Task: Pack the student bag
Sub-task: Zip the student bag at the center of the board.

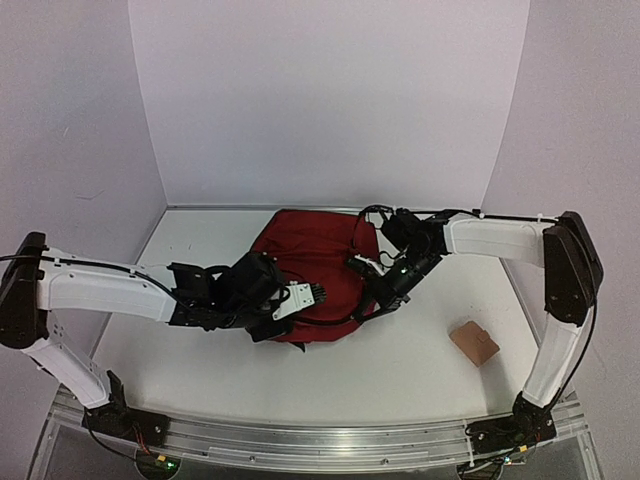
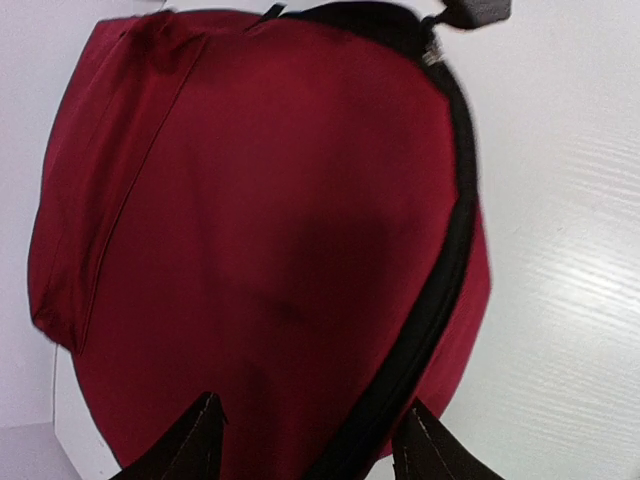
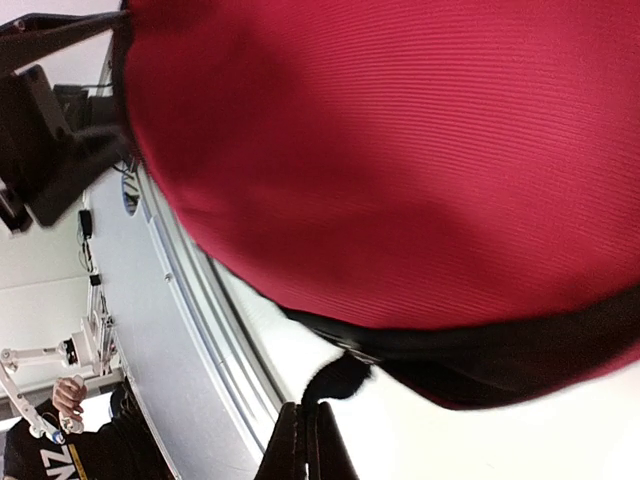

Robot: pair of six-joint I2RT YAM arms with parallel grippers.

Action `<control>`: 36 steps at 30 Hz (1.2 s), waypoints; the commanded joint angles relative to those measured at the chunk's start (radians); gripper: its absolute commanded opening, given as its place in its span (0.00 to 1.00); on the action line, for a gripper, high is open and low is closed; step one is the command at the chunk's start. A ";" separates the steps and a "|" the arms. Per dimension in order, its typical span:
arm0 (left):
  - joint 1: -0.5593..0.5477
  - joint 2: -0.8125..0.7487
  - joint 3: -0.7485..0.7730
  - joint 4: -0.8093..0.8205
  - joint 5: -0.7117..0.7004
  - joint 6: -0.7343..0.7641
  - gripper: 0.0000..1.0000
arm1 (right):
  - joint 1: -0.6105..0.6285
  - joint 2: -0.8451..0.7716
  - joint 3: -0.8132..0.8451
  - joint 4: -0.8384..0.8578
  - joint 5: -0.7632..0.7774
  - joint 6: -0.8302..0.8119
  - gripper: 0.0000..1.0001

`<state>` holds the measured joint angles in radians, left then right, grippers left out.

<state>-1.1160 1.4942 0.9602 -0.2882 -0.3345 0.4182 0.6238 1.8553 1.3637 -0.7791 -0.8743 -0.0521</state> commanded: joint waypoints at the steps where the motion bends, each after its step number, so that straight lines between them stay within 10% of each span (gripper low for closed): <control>1: -0.056 0.100 0.139 0.018 0.080 -0.019 0.58 | 0.039 0.008 0.044 -0.001 -0.037 0.010 0.00; 9: -0.070 0.247 0.239 0.048 0.110 -0.013 0.56 | 0.057 0.005 0.048 0.015 -0.051 0.035 0.00; 17: -0.069 0.245 0.227 0.003 0.045 -0.057 0.01 | -0.029 -0.009 0.038 0.009 0.011 -0.002 0.00; 36: -0.069 0.044 0.071 -0.101 0.003 -0.161 0.00 | -0.184 0.124 0.156 -0.011 0.189 -0.106 0.00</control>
<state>-1.1828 1.6081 1.0590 -0.2890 -0.3191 0.2925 0.4785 1.9313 1.4496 -0.7809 -0.7971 -0.1262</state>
